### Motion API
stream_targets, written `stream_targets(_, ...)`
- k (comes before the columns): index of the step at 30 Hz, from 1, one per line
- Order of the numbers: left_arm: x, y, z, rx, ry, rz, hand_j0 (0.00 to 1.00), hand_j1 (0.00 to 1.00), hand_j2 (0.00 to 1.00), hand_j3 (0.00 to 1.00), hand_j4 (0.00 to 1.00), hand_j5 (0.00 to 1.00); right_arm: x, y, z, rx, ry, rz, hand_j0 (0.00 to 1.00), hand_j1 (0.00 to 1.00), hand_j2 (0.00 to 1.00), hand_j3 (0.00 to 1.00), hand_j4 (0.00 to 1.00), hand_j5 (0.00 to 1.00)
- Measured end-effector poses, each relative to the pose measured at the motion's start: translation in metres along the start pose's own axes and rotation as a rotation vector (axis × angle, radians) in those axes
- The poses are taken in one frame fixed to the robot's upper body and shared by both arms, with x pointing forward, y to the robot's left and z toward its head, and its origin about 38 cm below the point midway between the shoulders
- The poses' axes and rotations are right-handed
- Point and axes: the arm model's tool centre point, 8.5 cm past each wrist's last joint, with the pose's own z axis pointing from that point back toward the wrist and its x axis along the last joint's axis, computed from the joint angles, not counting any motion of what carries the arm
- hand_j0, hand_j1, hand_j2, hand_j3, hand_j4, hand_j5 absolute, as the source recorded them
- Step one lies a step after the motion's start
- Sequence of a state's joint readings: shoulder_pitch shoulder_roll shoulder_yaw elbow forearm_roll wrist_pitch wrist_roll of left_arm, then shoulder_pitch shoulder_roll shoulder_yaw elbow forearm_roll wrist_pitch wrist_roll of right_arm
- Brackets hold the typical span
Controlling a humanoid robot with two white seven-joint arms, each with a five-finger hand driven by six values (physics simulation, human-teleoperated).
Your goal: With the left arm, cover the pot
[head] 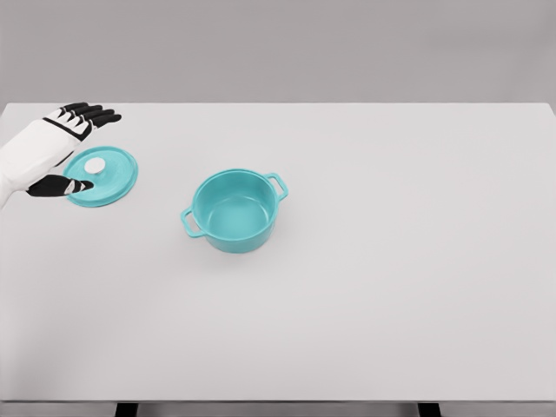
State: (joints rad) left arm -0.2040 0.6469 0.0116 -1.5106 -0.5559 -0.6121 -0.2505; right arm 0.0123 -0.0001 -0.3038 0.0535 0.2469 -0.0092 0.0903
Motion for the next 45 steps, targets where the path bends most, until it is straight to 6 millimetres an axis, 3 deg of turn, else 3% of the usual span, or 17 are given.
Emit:
stream_targets(5,-0.004,0.012,-0.004,0.020,0.002,-0.017,1.00,1.00,1.00,1.00,1.00,1.00,0.000,0.000,0.000,0.000,0.000,0.000,1.00,1.00,1.00,1.00,1.00,1.00)
stream_targets(8,-0.015,0.029,-0.013,0.052,0.015,-0.031,1.00,1.00,1.00,1.00,1.00,1.00,0.000,0.000,0.000,0.000,0.000,0.000,1.00,1.00,1.00,1.00,1.00,1.00)
stream_targets(10,-0.026,0.029,-0.017,0.046,0.040,-0.021,1.00,1.00,1.00,1.00,1.00,1.00,0.000,0.000,0.000,0.000,0.000,0.000,1.00,1.00,1.00,1.00,1.00,1.00)
stream_targets(13,-0.043,0.053,-0.045,0.042,0.052,-0.050,1.00,1.00,1.00,1.00,1.00,1.00,0.000,0.000,0.000,0.000,0.000,0.000,1.00,1.00,1.00,1.00,1.00,1.00)
stream_targets(15,-0.053,0.034,-0.053,-0.040,0.071,-0.036,0.95,0.95,0.95,0.95,0.95,0.95,0.000,0.000,0.000,0.000,0.000,0.000,1.00,1.00,1.00,1.00,1.00,1.00)
stream_targets(19,-0.067,-0.005,-0.048,-0.164,0.110,0.005,0.88,0.88,0.88,0.88,0.88,0.88,0.000,0.000,0.000,0.000,0.000,0.000,1.00,1.00,1.00,1.00,1.00,1.00)
stream_targets(24,-0.084,-0.005,-0.053,-0.209,0.150,0.008,0.86,0.86,0.86,0.86,0.86,0.86,0.000,0.000,0.000,0.000,0.000,0.000,1.00,1.00,1.00,1.00,1.00,1.00)
stream_targets(30,-0.094,-0.033,-0.045,-0.286,0.190,0.042,0.77,0.77,0.77,0.77,0.77,0.77,0.000,0.000,0.000,0.000,0.000,0.000,1.00,1.00,1.00,1.00,1.00,1.00)
stream_targets(31,-0.095,-0.037,-0.044,-0.295,0.195,0.046,0.73,0.73,0.73,0.73,0.73,0.73,0.000,0.000,0.000,0.000,0.000,0.000,1.00,1.00,1.00,1.00,1.00,1.00)
stream_targets(36,-0.097,-0.045,-0.044,-0.313,0.203,0.060,0.69,0.69,0.69,0.69,0.69,0.69,0.000,0.000,0.000,0.000,0.000,0.000,1.00,1.00,1.00,1.00,1.00,1.00)
stream_targets(45,-0.096,-0.055,-0.045,-0.326,0.208,0.081,0.69,0.69,0.69,0.69,0.69,0.69,0.000,0.000,0.000,0.000,0.000,0.000,1.00,1.00,1.00,1.00,1.00,1.00)
